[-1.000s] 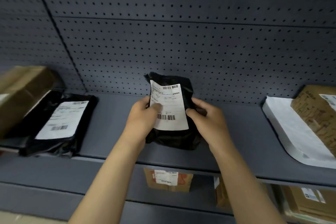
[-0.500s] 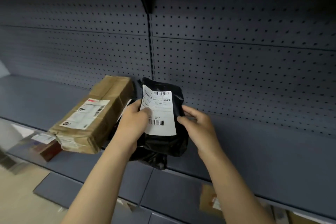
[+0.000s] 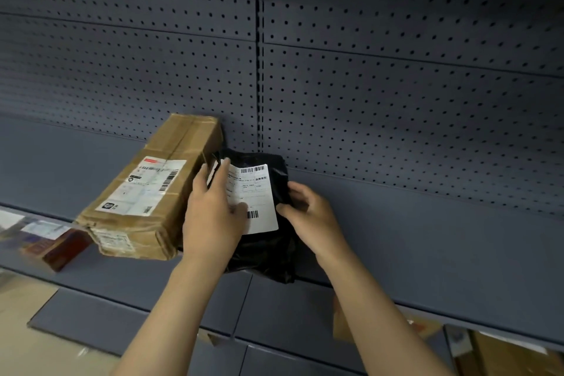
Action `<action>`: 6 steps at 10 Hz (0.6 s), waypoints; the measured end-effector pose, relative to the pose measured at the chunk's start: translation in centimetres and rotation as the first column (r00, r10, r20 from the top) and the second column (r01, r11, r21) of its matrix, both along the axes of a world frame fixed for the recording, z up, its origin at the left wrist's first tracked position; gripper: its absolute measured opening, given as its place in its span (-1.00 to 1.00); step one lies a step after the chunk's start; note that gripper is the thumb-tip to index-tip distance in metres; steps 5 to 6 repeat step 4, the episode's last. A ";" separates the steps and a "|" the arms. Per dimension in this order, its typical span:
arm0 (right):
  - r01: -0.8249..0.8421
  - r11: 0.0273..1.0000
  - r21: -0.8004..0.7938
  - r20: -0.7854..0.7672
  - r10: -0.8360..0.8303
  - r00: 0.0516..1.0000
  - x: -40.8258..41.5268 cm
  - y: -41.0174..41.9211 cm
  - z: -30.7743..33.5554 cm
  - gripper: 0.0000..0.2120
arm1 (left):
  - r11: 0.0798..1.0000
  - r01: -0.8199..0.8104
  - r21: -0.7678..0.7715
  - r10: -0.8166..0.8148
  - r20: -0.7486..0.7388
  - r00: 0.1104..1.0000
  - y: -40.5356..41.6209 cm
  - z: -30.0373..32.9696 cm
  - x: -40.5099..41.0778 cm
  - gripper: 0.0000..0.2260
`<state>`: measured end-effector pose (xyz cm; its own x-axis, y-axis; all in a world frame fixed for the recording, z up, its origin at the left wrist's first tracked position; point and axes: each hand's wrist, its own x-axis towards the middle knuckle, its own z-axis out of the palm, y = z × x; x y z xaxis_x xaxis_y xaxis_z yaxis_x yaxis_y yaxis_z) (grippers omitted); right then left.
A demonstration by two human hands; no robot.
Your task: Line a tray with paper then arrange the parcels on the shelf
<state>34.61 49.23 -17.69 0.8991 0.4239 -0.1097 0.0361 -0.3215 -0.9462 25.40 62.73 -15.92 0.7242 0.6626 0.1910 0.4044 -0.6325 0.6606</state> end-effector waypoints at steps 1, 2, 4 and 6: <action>0.017 1.000 0.018 0.036 -0.018 0.999 0.3 -0.4 0.2 -0.53 | 0.968 0.025 0.250 -0.018 -0.030 0.999 -0.6 0.4 -0.1 -0.43; 0.045 0.997 0.056 0.044 -0.048 0.998 0.3 -1.7 0.8 -0.62 | 0.962 0.088 0.258 -0.103 0.047 0.994 -1.2 0.4 0.5 -0.57; 0.161 0.974 0.160 0.041 -0.170 0.985 1.1 -7.3 2.2 -0.75 | 0.981 0.126 0.149 -0.167 0.305 0.937 -5.1 1.5 2.0 -0.68; 0.161 0.974 0.160 0.041 -0.170 0.985 1.1 -7.3 2.2 -0.75 | 0.981 0.126 0.149 -0.167 0.305 0.937 -5.1 1.5 2.0 -0.68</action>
